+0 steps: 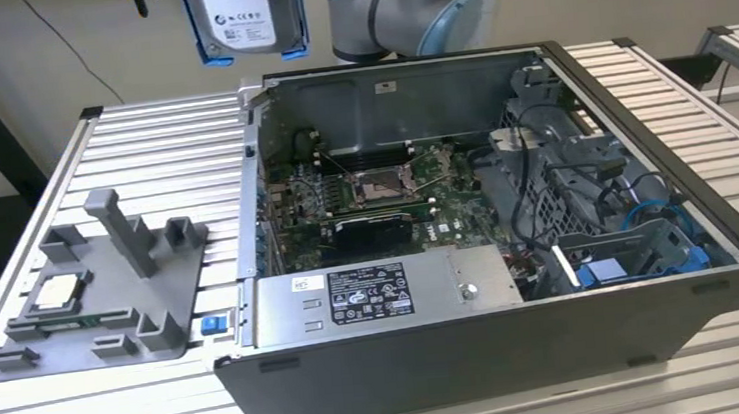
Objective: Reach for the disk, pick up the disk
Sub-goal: 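Pick up the disk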
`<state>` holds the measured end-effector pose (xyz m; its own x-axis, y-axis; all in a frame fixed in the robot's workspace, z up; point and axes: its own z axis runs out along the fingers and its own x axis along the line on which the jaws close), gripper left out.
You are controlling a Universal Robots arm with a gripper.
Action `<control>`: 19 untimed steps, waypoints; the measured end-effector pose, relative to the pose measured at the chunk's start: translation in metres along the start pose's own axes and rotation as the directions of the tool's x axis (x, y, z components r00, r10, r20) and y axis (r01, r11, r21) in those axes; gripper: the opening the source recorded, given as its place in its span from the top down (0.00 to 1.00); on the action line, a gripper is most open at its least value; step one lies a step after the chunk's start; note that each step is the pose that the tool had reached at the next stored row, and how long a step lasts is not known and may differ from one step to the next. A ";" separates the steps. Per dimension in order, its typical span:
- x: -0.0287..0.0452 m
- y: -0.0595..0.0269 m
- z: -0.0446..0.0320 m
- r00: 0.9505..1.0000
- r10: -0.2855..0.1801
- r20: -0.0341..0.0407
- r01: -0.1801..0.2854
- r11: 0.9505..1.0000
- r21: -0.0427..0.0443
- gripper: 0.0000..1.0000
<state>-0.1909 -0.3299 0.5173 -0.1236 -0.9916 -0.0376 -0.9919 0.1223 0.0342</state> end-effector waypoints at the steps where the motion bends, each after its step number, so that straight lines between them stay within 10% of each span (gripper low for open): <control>1: -0.0004 -0.0028 -0.0001 1.000 0.000 0.000 0.000 1.000 0.000 1.00; 19: -0.0064 -0.0516 -0.0016 1.000 0.000 0.000 0.000 1.000 0.000 1.00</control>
<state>-0.1389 -0.3299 0.5173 -0.1237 -0.9916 -0.0377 -0.9919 0.1224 0.0343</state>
